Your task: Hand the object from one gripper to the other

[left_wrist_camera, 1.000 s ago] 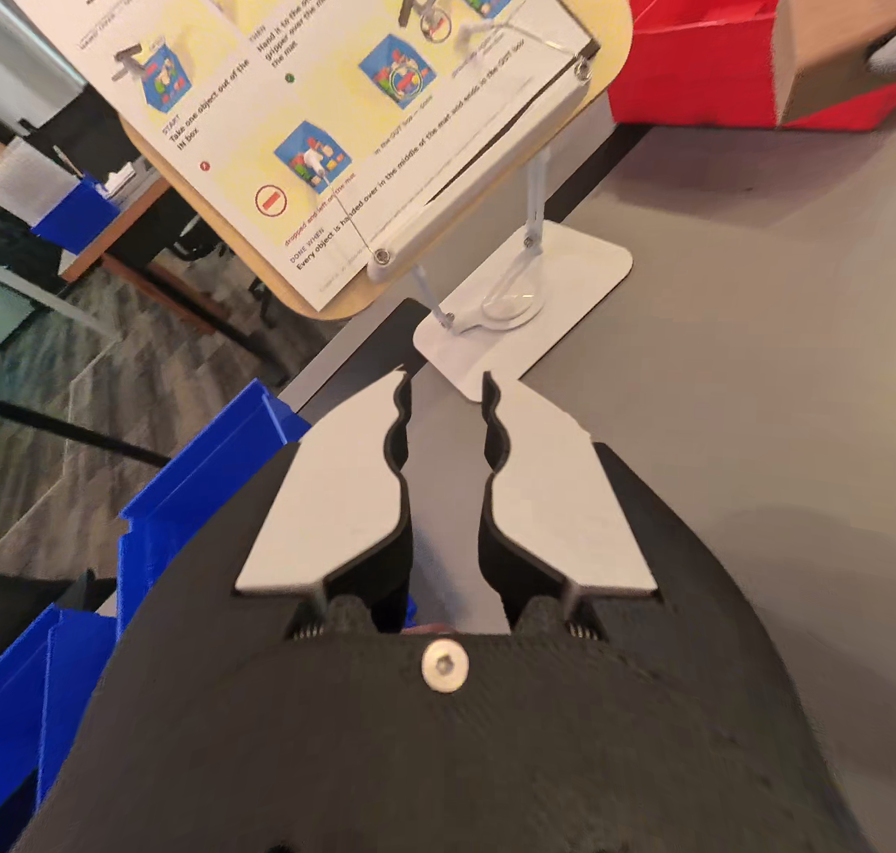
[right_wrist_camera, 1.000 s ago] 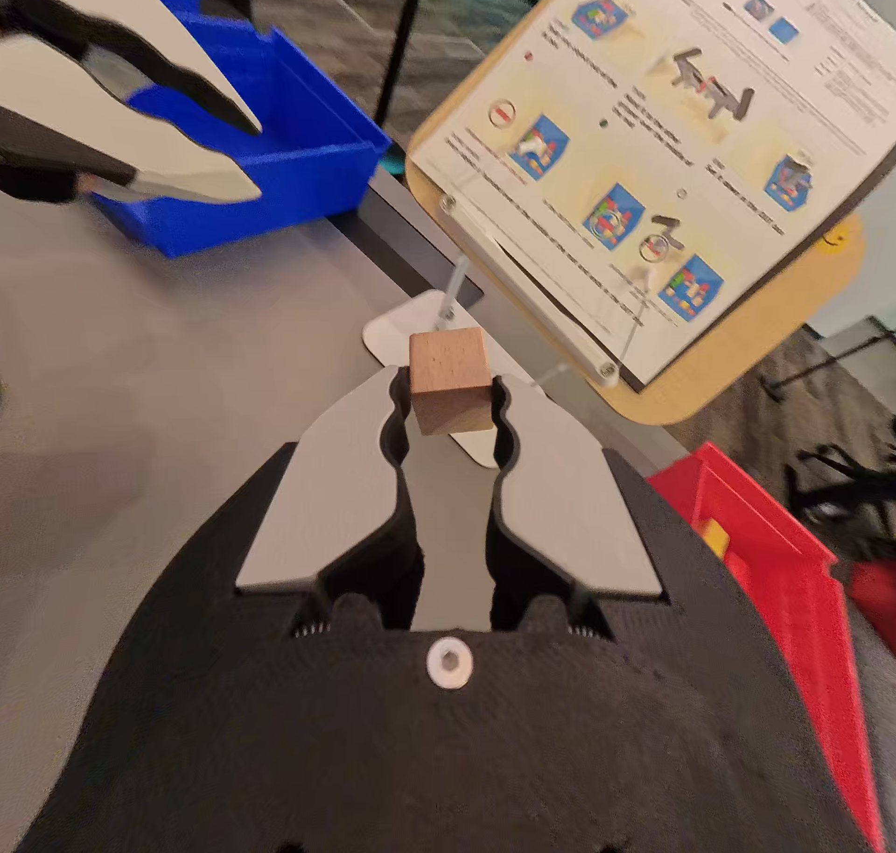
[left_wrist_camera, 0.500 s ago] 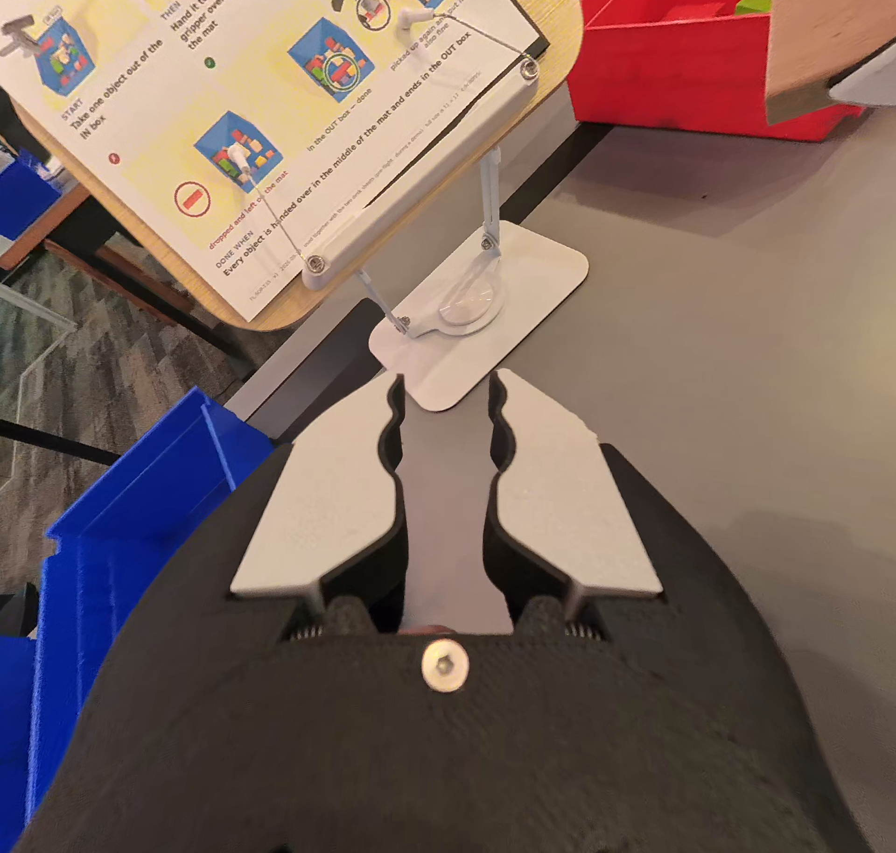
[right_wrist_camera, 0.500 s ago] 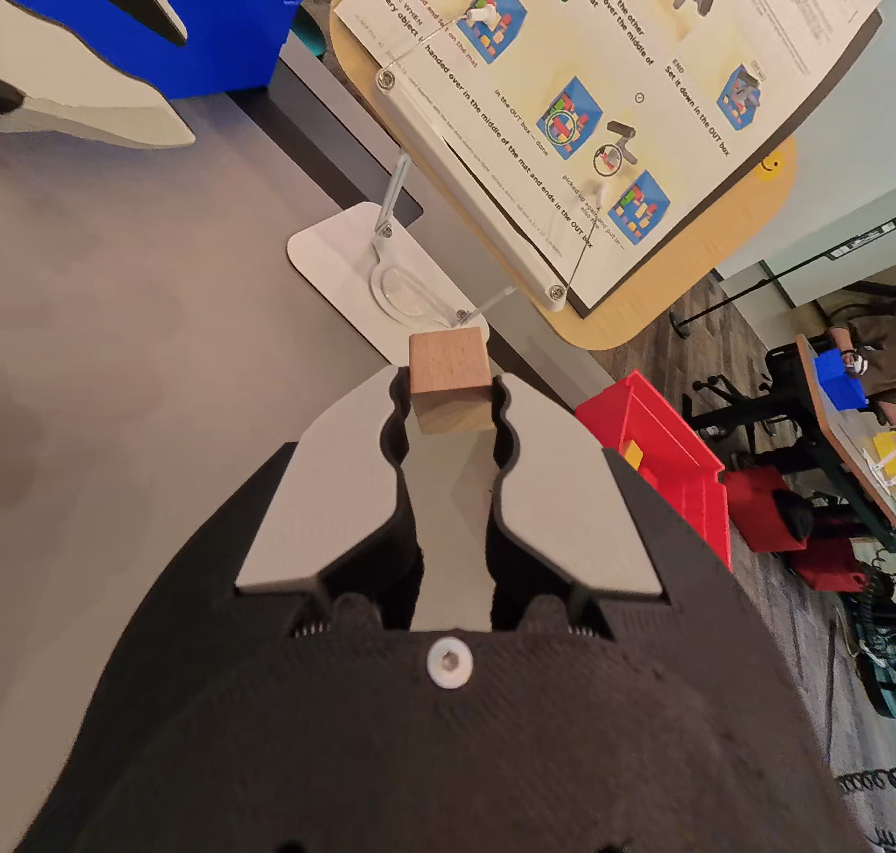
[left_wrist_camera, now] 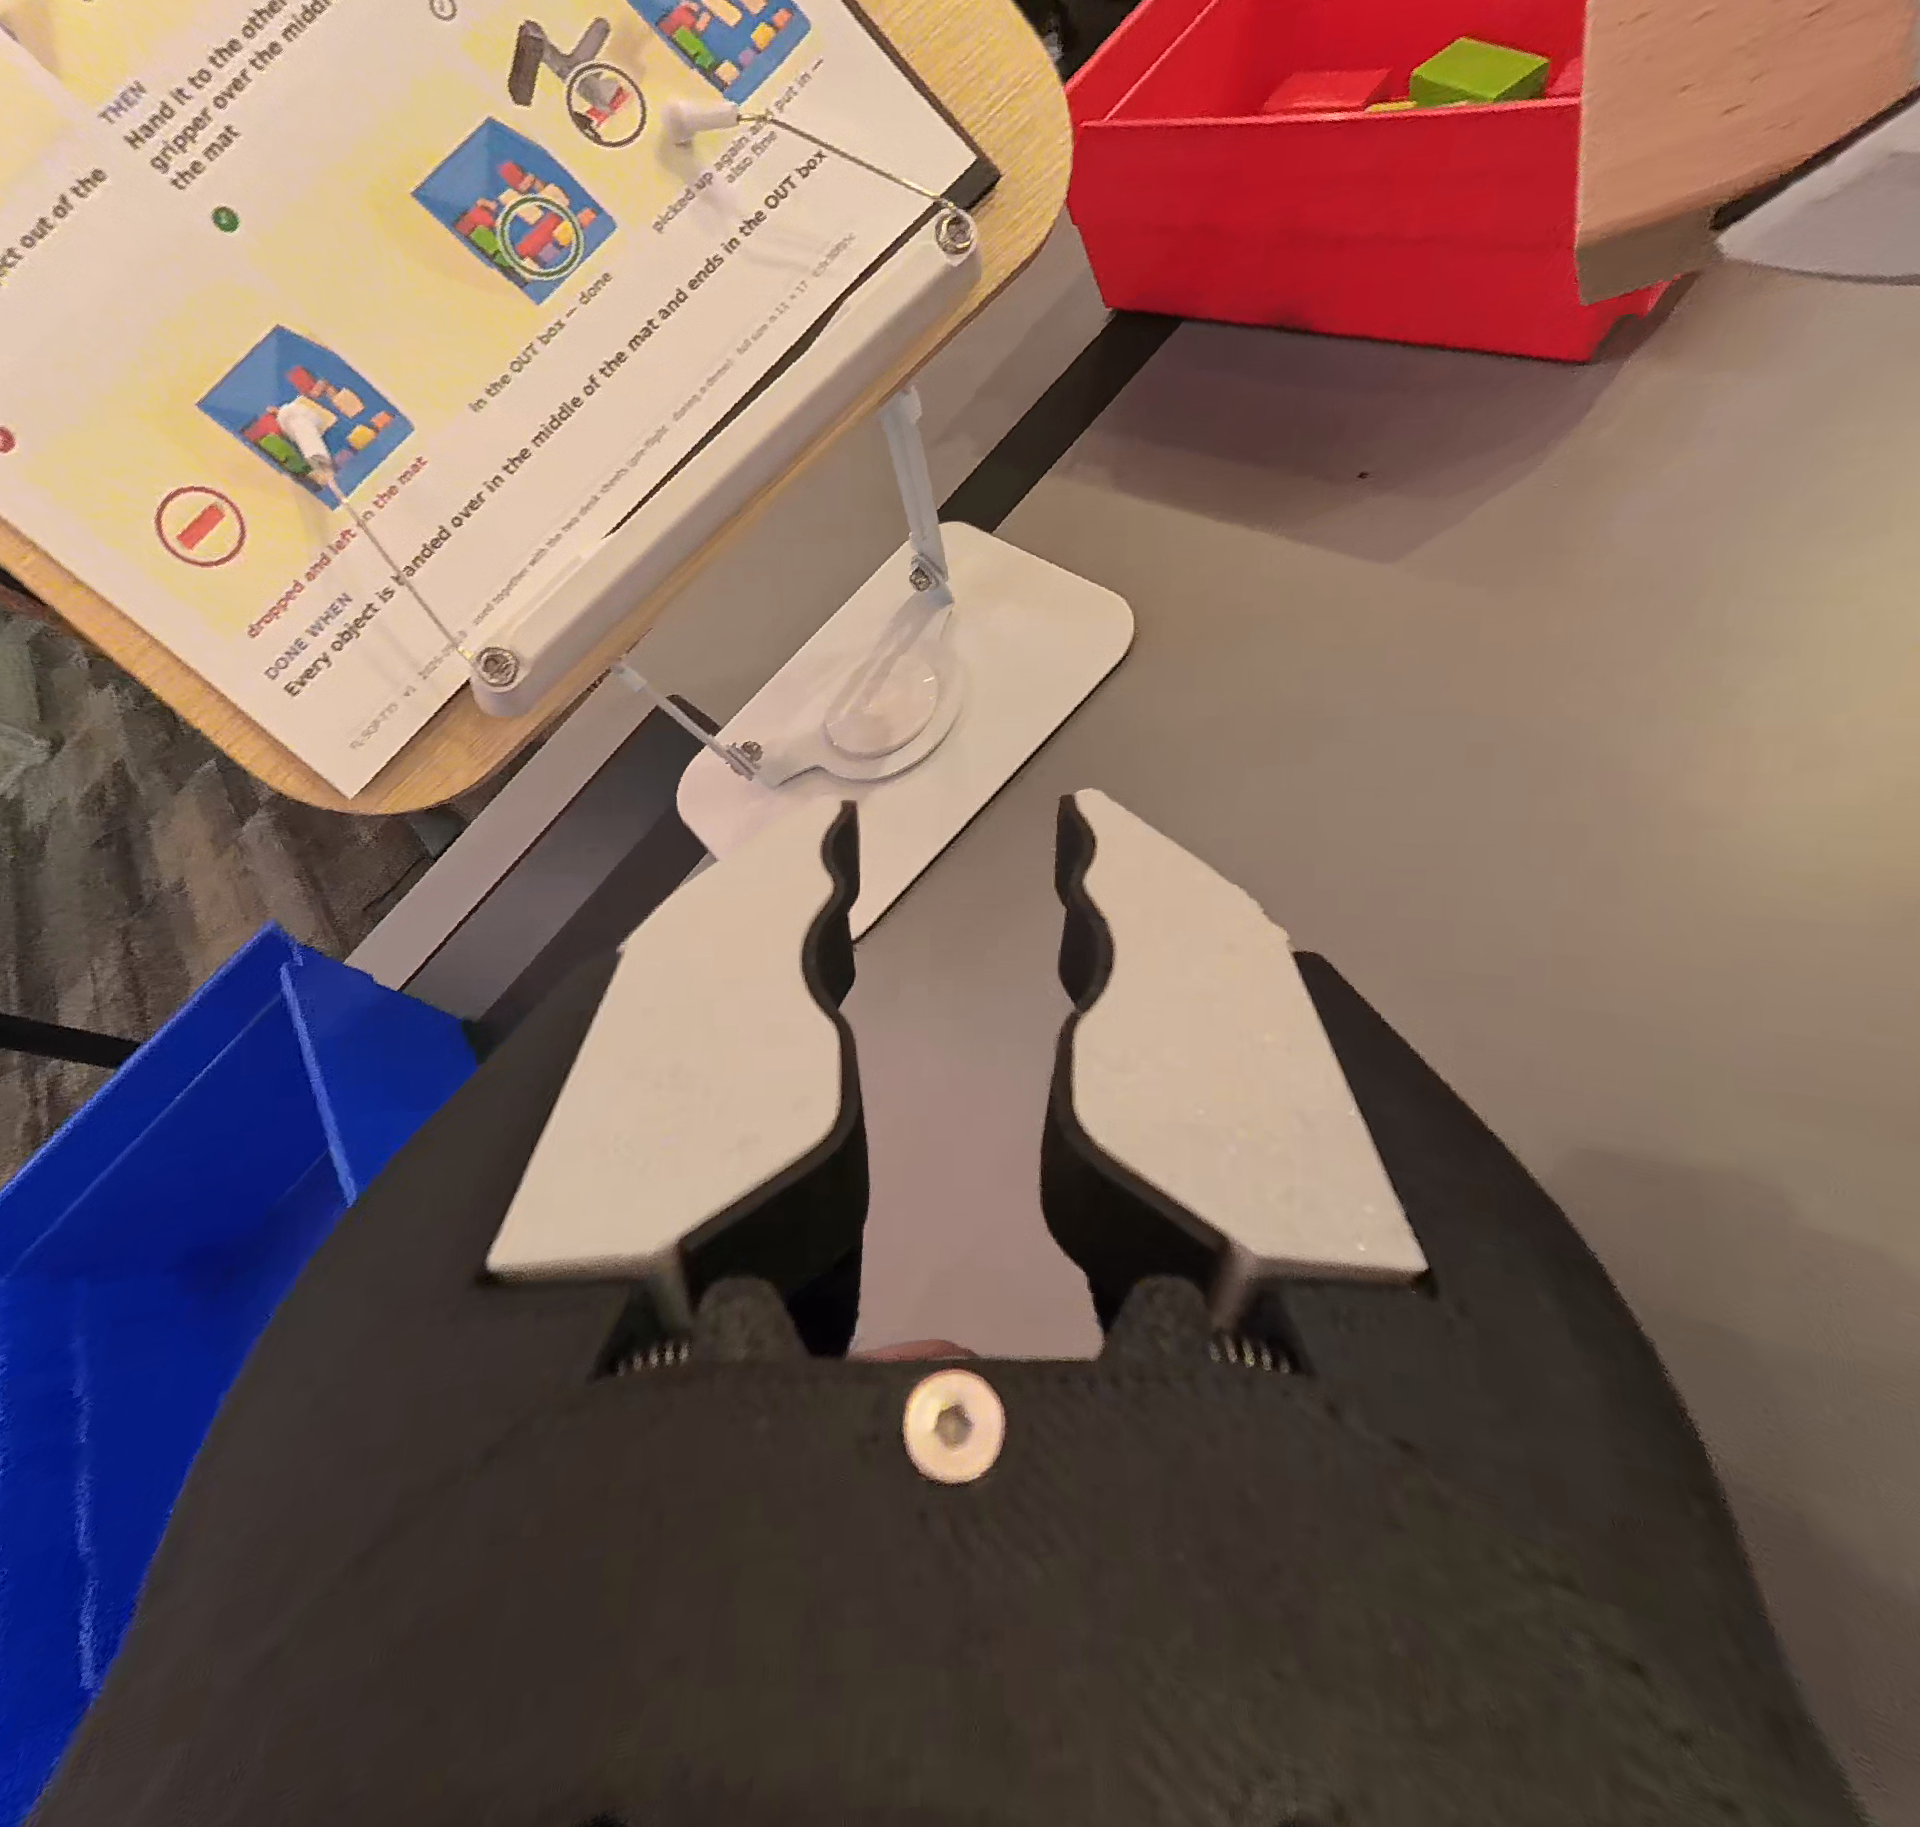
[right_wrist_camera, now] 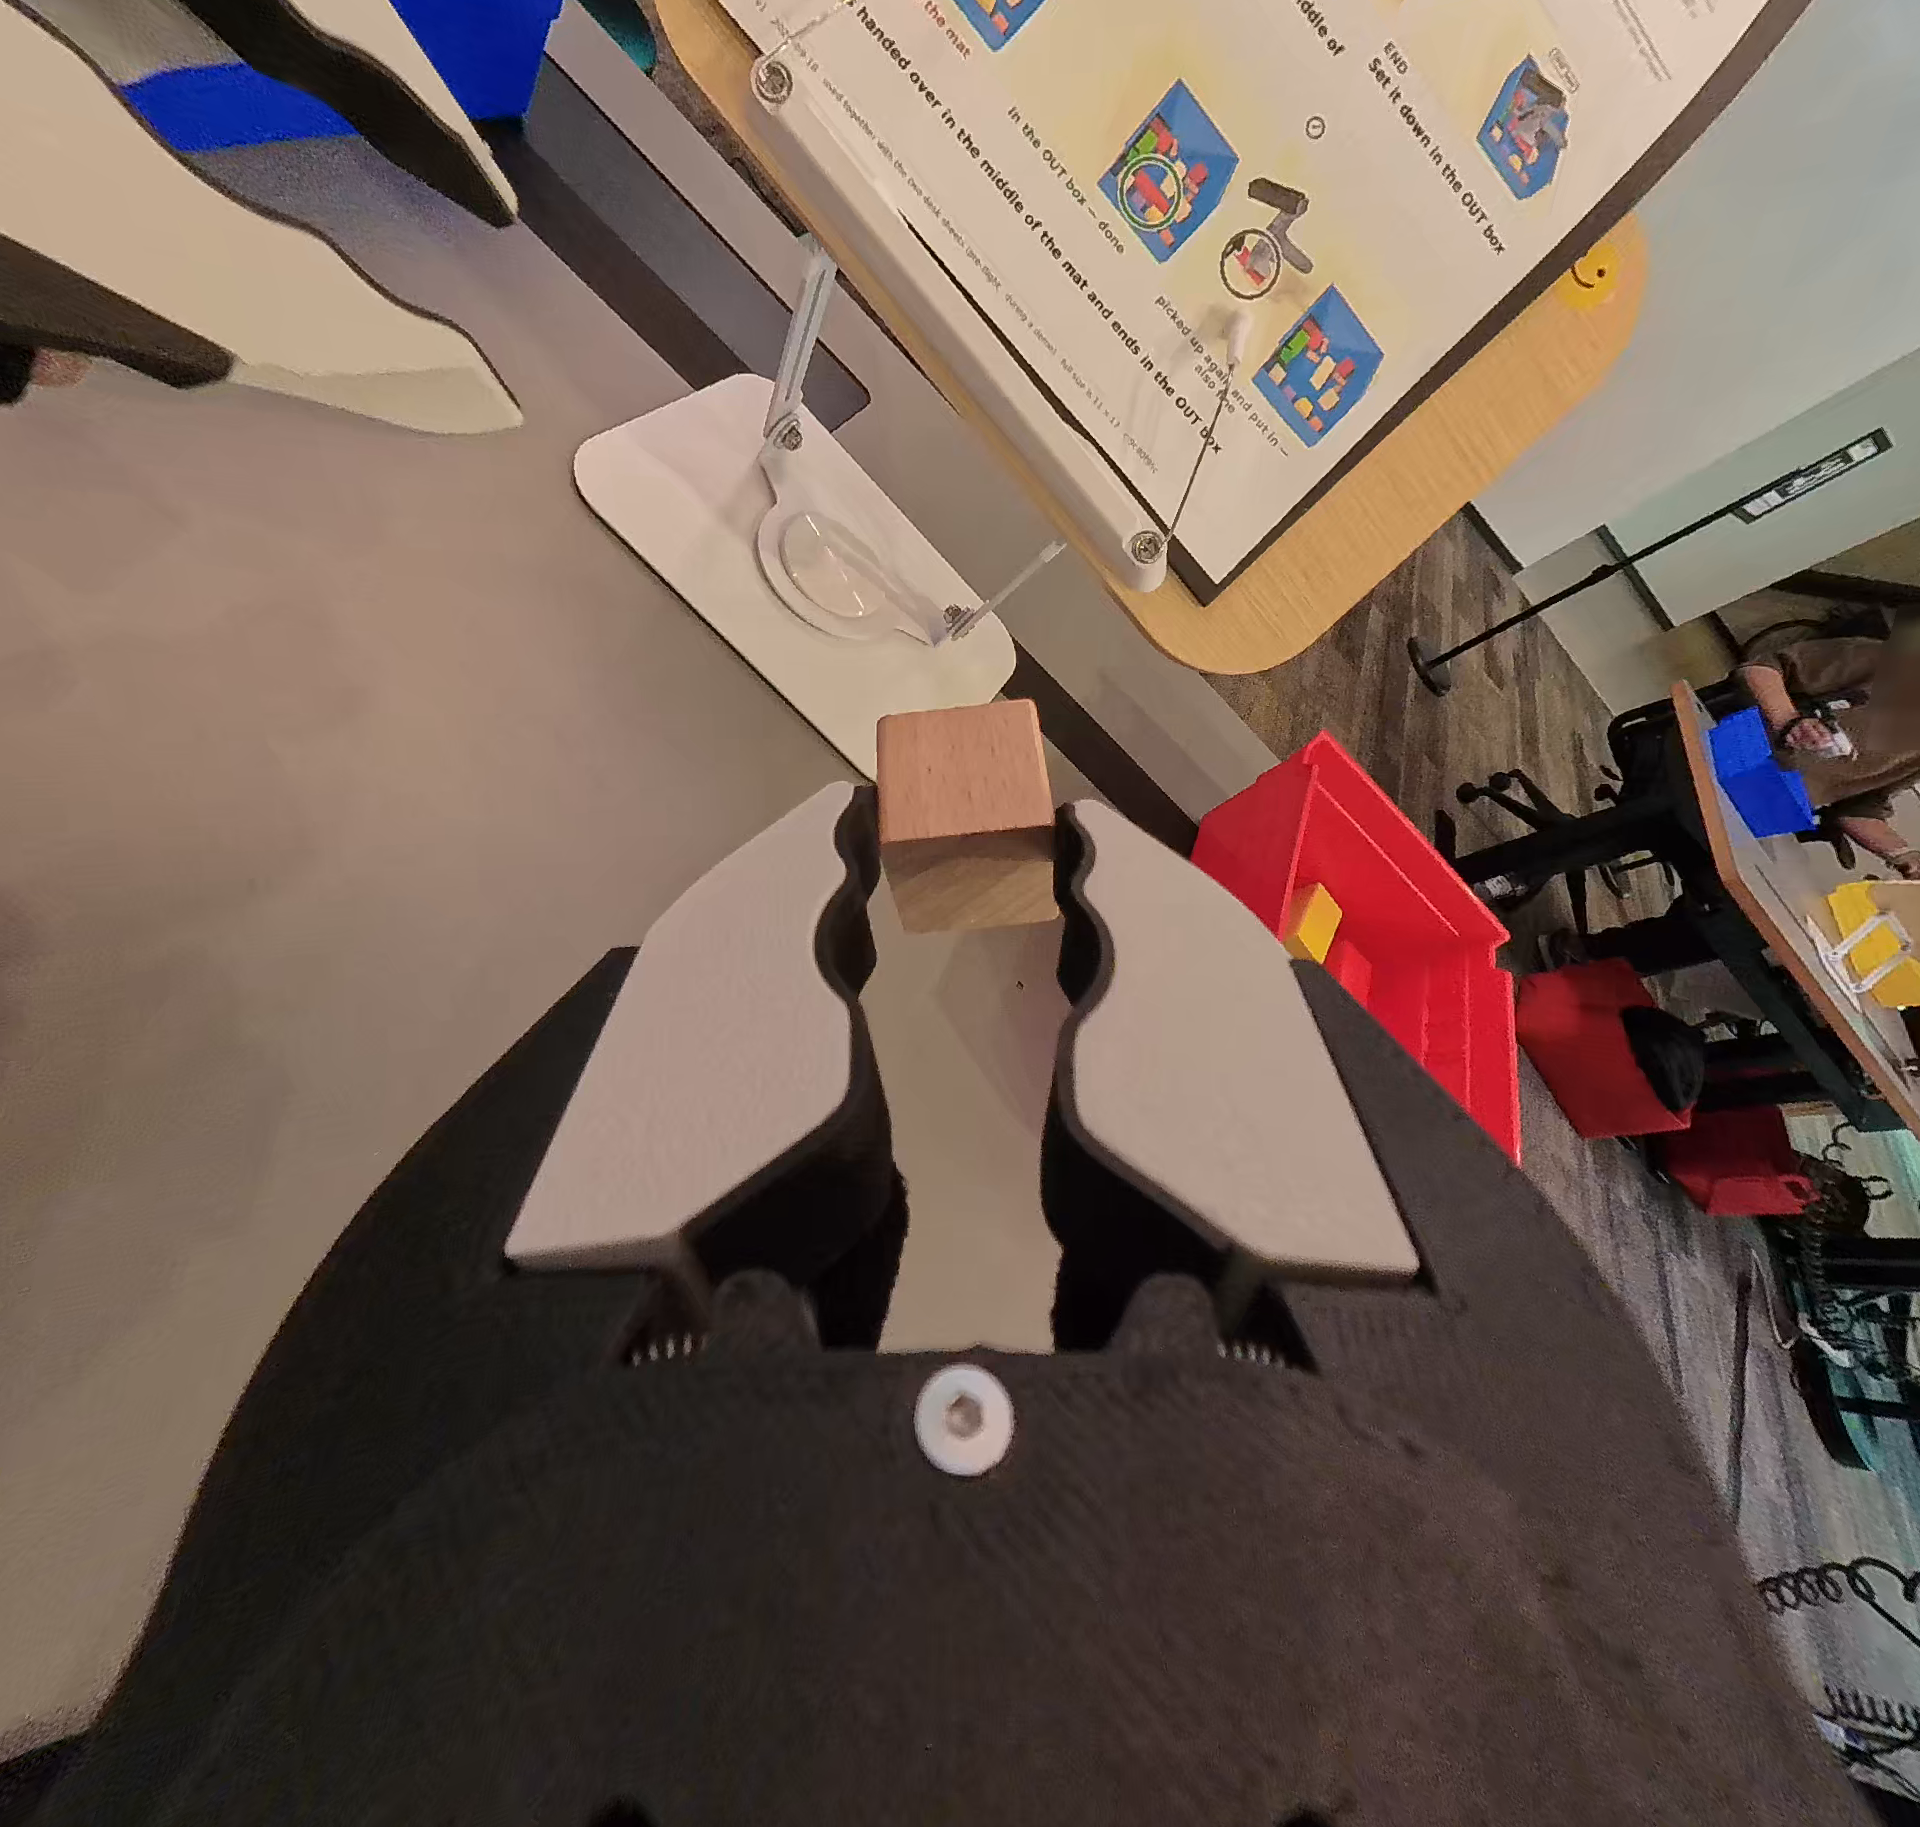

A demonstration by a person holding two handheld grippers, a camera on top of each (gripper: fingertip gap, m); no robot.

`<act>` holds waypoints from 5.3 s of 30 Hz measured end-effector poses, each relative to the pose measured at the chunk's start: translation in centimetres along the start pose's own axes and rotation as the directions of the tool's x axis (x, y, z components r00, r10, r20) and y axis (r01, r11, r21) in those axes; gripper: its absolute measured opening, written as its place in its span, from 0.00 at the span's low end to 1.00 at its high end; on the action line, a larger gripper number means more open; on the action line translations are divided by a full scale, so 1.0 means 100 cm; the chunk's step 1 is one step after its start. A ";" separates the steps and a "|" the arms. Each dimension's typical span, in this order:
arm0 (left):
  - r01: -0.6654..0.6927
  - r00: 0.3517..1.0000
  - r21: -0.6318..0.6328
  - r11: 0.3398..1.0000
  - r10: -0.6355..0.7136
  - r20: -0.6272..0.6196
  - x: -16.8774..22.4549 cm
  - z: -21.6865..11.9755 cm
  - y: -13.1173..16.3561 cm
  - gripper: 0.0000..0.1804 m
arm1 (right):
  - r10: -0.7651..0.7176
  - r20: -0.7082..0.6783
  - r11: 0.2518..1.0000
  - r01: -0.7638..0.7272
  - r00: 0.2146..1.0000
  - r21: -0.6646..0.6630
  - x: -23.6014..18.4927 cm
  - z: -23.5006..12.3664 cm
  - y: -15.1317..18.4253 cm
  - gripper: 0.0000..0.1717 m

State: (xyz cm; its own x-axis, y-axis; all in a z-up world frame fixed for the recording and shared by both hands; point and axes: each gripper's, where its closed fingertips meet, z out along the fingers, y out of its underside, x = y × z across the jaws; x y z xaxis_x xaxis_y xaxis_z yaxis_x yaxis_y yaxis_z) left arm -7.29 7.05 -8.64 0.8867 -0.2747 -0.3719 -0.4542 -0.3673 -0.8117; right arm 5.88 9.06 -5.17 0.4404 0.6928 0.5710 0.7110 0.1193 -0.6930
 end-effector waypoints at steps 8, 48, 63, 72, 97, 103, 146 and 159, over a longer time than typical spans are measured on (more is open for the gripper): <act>0.023 0.999 -0.006 1.000 -0.023 -0.050 0.013 0.034 0.005 0.24 | 0.039 -0.006 0.999 -0.039 0.999 -0.027 0.024 -0.002 0.023 0.18; 0.252 0.963 -0.110 0.961 -0.260 -0.065 -0.043 0.126 0.119 0.35 | 0.587 0.125 0.672 -0.395 0.800 -0.626 0.174 0.239 0.278 0.18; 0.281 0.959 -0.170 0.945 -0.281 0.023 -0.053 0.128 0.131 0.50 | 0.462 -0.009 0.759 -0.401 0.887 -0.513 0.194 0.179 0.232 0.49; 0.337 0.941 -0.216 0.917 -0.321 0.106 -0.061 0.131 0.142 0.66 | 0.407 0.031 0.901 -0.396 0.913 -0.175 0.118 0.091 0.117 0.51; 0.359 0.933 -0.246 0.900 -0.344 0.103 -0.054 0.141 0.150 0.81 | 0.274 0.307 0.961 -0.255 0.911 -0.103 -0.084 0.157 0.118 0.67; 0.314 0.949 -0.260 0.913 -0.292 0.118 -0.051 0.140 0.151 0.81 | 0.202 0.265 0.977 -0.175 0.943 -0.120 -0.082 0.159 0.127 0.66; 0.426 0.904 -0.131 0.895 -0.427 0.021 -0.023 0.094 0.143 0.71 | 0.139 0.158 0.989 -0.128 0.978 -0.079 -0.062 0.155 0.135 0.63; 0.435 0.891 -0.197 0.879 -0.451 -0.046 -0.011 0.091 0.151 0.71 | 0.137 0.158 0.989 -0.126 0.978 -0.079 -0.062 0.155 0.135 0.61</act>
State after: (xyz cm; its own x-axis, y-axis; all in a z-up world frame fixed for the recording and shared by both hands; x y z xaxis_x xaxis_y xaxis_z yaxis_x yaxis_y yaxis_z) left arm -14.30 9.90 -24.63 0.9912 -0.1198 0.0557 -0.0305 -0.6176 -0.7859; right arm 4.28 17.37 -24.90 0.4416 0.8061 0.3939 0.6908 -0.0253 -0.7226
